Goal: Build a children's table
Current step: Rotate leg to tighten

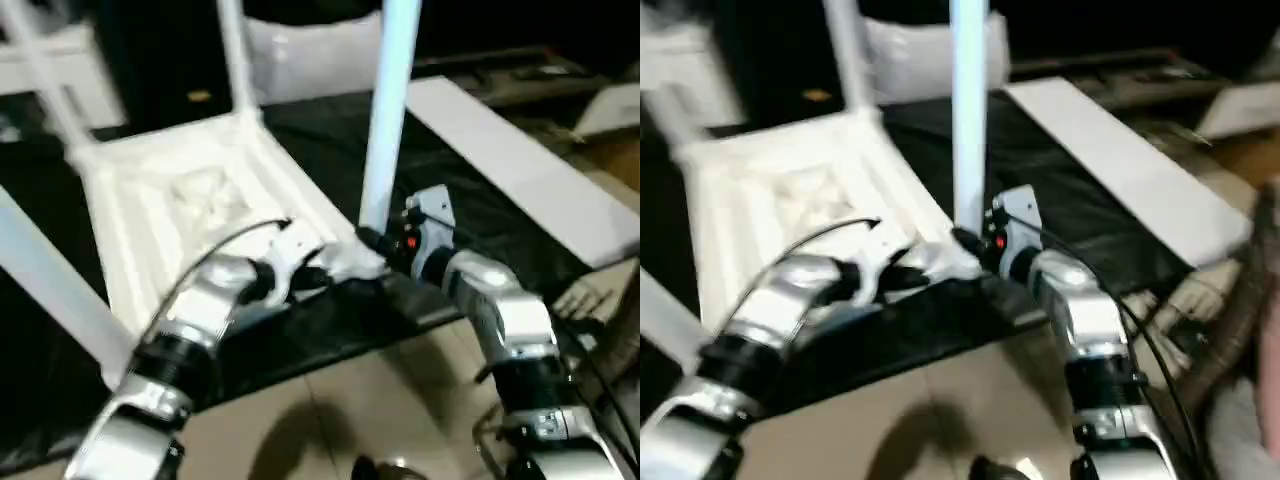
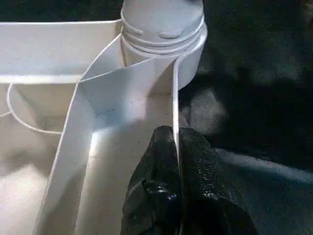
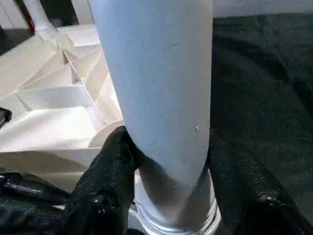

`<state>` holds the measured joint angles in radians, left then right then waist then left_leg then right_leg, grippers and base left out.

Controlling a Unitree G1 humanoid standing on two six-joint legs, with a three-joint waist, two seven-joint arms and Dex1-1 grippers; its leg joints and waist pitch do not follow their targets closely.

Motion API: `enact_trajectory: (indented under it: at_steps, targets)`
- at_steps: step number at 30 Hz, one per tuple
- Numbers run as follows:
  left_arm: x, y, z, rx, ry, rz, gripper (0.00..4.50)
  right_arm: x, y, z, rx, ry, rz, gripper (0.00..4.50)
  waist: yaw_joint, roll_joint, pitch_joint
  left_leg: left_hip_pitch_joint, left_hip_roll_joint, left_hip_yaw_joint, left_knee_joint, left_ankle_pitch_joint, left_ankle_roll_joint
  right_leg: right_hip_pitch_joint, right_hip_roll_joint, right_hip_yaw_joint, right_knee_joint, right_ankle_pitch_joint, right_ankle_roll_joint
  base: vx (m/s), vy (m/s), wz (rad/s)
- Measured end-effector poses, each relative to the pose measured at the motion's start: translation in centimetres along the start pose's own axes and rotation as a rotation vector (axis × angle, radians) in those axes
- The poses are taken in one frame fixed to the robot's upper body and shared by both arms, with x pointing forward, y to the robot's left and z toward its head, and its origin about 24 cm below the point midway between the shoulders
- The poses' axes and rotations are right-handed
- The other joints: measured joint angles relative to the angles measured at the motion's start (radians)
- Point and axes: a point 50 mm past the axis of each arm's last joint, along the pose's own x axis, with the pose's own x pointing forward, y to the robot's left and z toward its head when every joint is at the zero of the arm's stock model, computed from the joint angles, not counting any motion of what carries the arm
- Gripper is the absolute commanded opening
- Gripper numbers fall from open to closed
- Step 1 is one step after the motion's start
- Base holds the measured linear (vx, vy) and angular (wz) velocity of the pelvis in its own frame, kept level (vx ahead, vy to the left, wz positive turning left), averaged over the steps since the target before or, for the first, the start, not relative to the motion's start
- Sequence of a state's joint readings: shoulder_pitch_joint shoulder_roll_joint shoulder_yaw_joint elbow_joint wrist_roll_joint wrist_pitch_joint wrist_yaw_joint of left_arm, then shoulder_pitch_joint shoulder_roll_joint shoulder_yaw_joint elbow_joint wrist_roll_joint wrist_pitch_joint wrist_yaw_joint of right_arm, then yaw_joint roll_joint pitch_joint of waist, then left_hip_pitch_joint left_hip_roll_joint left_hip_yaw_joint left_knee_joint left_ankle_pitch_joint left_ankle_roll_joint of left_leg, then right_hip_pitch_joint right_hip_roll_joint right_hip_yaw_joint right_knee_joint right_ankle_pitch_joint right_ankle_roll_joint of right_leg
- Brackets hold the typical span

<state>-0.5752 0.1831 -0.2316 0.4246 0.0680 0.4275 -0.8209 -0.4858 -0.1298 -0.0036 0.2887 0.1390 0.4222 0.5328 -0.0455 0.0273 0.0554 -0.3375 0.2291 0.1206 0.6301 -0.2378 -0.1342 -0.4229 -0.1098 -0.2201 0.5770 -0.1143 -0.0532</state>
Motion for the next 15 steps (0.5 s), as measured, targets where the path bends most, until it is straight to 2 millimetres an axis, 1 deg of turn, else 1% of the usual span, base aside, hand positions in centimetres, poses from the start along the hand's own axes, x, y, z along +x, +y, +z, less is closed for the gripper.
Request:
enact_trajectory:
  at_steps: [1, 2, 3, 6, 8, 10, 11, 12, 15]
  targets:
    - [-0.1, 0.0, 0.2, 0.007, -0.006, 0.001, 0.0, 0.0, 0.0, 0.2, -0.002, -0.008, 0.001, 2.73, 0.003, 0.0, -0.001, -0.012, -0.002, -0.007, 0.0, 0.0, 0.0, -0.01, 0.001, -0.003, -0.002, 0.0, 0.0, 0.0, 0.0, 0.0]
    - [-0.1, 0.0, 0.4, 0.013, -0.012, 0.001, 0.0, -0.1, 0.0, 0.3, -0.001, -0.015, 0.0, 2.73, 0.004, 0.0, -0.001, -0.019, -0.002, -0.009, 0.0, 0.001, 0.0, -0.015, 0.001, -0.004, -0.002, 0.0, 0.0, 0.0, 0.0, 0.0]
    - [-0.1, -0.1, 0.5, 0.018, -0.014, -0.002, 0.0, -0.1, -0.1, 0.3, 0.003, -0.018, -0.001, 2.89, 0.004, 0.0, -0.001, -0.022, -0.002, -0.009, 0.001, 0.002, 0.002, -0.016, 0.001, -0.003, -0.003, 0.001, 0.0, 0.0, 0.0, 0.0]
    - [-0.2, -0.2, 0.5, 0.037, -0.015, -0.024, 0.0, -0.6, -0.3, 0.1, -0.001, -0.023, 0.034, 3.08, 0.014, 0.001, -0.001, -0.023, -0.003, -0.009, 0.002, 0.003, 0.008, -0.016, 0.001, -0.001, -0.006, 0.003, -0.001, 0.0, 0.0, 0.0]
    - [-0.7, 0.1, 0.3, 0.057, -0.008, -0.041, 0.0, -1.2, -0.7, 0.0, -0.025, -0.021, 0.071, 3.32, 0.027, 0.001, -0.001, -0.024, -0.003, -0.009, 0.002, 0.002, 0.009, -0.016, 0.001, 0.0, -0.007, 0.003, -0.001, 0.0, 0.0, 0.0]
    - [-1.1, 0.2, 0.0, 0.076, -0.012, -0.075, 0.0, -1.9, -1.1, -0.1, -0.055, -0.016, 0.136, 3.32, 0.04, 0.001, -0.001, -0.023, -0.003, -0.009, 0.001, 0.002, 0.01, -0.016, 0.001, 0.0, -0.007, 0.003, -0.001, 0.0, 0.0, 0.0]
    - [-1.3, 0.2, -0.2, 0.083, -0.009, -0.087, 0.0, -2.1, -1.2, -0.2, -0.062, -0.014, 0.163, 3.64, 0.047, 0.001, -0.001, -0.023, -0.003, -0.009, 0.001, 0.002, 0.01, -0.016, 0.001, 0.001, -0.007, 0.003, -0.001, 0.0, 0.0, 0.0]
    - [-1.4, 0.2, -0.2, 0.092, -0.007, -0.104, 0.0, -2.5, -1.3, -0.3, -0.067, -0.009, 0.187, 3.64, 0.052, 0.001, -0.001, -0.023, -0.003, -0.008, 0.001, 0.002, 0.01, -0.016, 0.001, 0.001, -0.007, 0.003, -0.001, 0.0, 0.0, 0.0]
    - [-2.2, 0.4, -0.6, 0.149, 0.008, -0.175, 0.0, -3.7, -2.0, -0.2, -0.134, 0.022, 0.288, 3.92, 0.075, 0.001, -0.001, -0.021, -0.003, -0.007, 0.001, 0.003, 0.01, -0.015, 0.001, 0.003, -0.007, 0.003, -0.001, 0.0, 0.0, 0.0]
